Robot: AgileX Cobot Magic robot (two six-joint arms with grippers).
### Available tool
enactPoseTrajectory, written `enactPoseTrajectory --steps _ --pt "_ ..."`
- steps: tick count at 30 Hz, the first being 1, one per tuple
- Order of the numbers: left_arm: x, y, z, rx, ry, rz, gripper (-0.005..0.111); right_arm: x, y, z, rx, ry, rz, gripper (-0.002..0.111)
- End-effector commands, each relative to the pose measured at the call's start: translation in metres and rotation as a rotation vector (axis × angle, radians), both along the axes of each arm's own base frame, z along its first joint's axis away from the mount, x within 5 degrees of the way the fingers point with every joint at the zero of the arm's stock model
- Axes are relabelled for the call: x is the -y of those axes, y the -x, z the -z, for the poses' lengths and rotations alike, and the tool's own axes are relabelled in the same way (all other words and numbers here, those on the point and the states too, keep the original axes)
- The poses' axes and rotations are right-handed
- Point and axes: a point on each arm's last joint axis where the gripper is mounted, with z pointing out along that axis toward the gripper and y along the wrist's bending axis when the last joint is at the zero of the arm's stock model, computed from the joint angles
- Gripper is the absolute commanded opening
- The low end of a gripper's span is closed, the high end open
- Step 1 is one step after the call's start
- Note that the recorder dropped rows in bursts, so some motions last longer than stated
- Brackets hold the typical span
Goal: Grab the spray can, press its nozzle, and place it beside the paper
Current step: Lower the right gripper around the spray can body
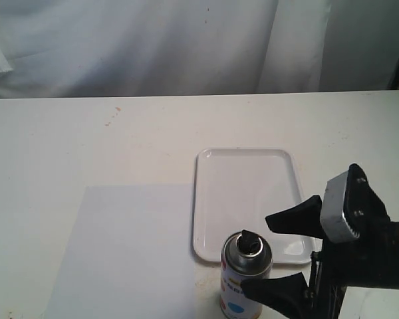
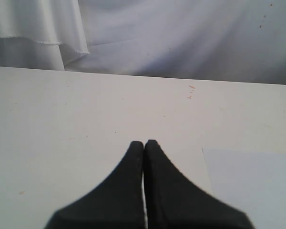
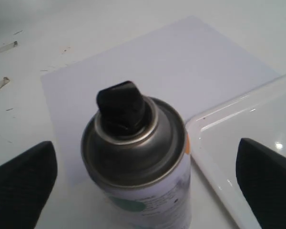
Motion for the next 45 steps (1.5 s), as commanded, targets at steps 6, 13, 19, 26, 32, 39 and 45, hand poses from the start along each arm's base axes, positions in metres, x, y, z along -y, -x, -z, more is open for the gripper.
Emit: enactPoseTrajectory --steps 6,13,19,26,32,39,45 --pt "0.0 0.0 0.001 0.006 -0.001 -0.001 0.0 -0.001 0.001 0.003 0.002 0.044 0.0 0.093" --pt "0.0 0.0 0.001 0.006 -0.001 -0.001 0.0 0.0 -0.001 0.009 -0.017 0.073 0.013 0.093" --pt "0.0 0.0 0.001 0.006 -0.001 -0.001 0.0 -0.002 -0.004 0.021 -0.077 0.079 0.016 0.093" --pt "0.0 0.0 0.001 0.006 -0.001 -0.001 0.0 -0.002 -0.005 0.027 -0.1 0.087 0.018 0.093" --pt "0.0 0.0 0.001 0.006 -0.001 -0.001 0.0 -0.004 -0.005 0.034 -0.144 0.068 0.005 0.093" --pt "0.0 0.0 0.001 0.006 -0.001 -0.001 0.0 -0.006 -0.009 0.042 -0.134 0.047 0.01 0.093" --pt "0.0 0.0 0.001 0.006 -0.001 -0.001 0.0 -0.009 -0.01 0.042 -0.117 0.015 -0.002 0.09"
